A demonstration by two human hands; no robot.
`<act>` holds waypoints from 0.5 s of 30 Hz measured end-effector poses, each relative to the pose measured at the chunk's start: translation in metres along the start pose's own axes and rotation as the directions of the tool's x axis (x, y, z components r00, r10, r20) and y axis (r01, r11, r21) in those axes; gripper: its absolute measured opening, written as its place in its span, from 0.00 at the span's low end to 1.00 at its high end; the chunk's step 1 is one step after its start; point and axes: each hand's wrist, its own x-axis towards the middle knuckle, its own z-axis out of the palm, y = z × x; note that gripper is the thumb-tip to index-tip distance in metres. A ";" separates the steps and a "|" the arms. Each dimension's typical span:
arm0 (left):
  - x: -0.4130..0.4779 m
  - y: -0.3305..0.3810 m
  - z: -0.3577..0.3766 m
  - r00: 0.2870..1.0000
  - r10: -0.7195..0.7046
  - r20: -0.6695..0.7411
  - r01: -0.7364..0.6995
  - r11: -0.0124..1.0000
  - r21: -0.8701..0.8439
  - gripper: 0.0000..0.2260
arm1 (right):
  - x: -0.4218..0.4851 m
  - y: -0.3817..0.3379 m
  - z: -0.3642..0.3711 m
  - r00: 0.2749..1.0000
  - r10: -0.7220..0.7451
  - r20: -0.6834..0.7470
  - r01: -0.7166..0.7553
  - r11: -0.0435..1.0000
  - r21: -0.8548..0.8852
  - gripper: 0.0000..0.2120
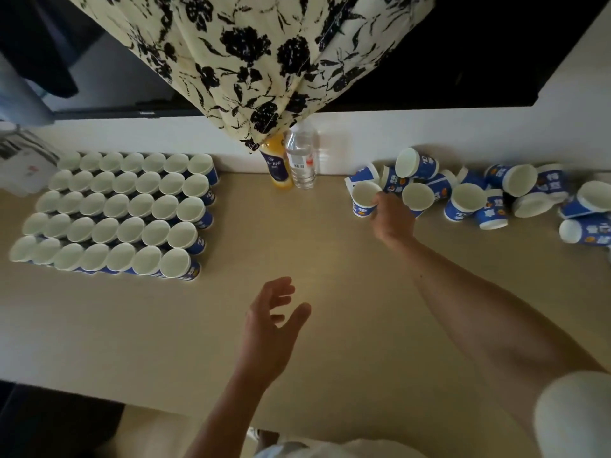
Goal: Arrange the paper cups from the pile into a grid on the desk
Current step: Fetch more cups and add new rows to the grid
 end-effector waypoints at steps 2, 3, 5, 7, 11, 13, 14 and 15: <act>-0.001 0.000 0.002 1.000 -0.001 0.014 0.000 1.000 0.020 0.18 | -0.003 0.004 -0.001 0.999 -0.012 -0.034 0.013 0.999 0.035 0.08; -0.002 0.000 0.003 1.000 -0.004 0.022 0.003 1.000 0.029 0.18 | -0.007 0.007 -0.003 0.998 -0.025 -0.059 0.030 0.997 0.072 0.06; -0.001 0.003 0.006 1.000 -0.011 0.027 0.010 0.999 0.035 0.17 | -0.017 0.013 -0.006 0.992 -0.076 -0.099 0.093 0.980 0.176 0.02; 0.001 0.008 0.012 0.999 -0.009 0.039 0.007 0.999 0.041 0.18 | -0.030 0.018 -0.016 0.983 -0.154 -0.102 0.177 0.941 0.288 0.03; 0.013 0.017 0.033 0.998 0.033 0.060 -0.040 0.993 0.113 0.22 | -0.071 0.015 -0.059 0.966 -0.257 0.004 0.218 0.826 0.519 0.04; 0.022 0.024 0.046 0.996 0.066 0.064 -0.075 0.984 0.159 0.28 | -0.093 0.014 -0.087 0.949 -0.312 0.042 0.227 0.771 0.595 0.05; 0.026 0.029 0.052 0.994 0.084 0.071 -0.096 0.979 0.179 0.31 | -0.102 0.015 -0.100 0.941 -0.332 0.061 0.225 0.752 0.619 0.05; 0.030 0.035 0.057 0.991 0.104 0.082 -0.118 0.975 0.190 0.33 | -0.110 0.015 -0.111 0.935 -0.344 0.080 0.217 0.738 0.639 0.06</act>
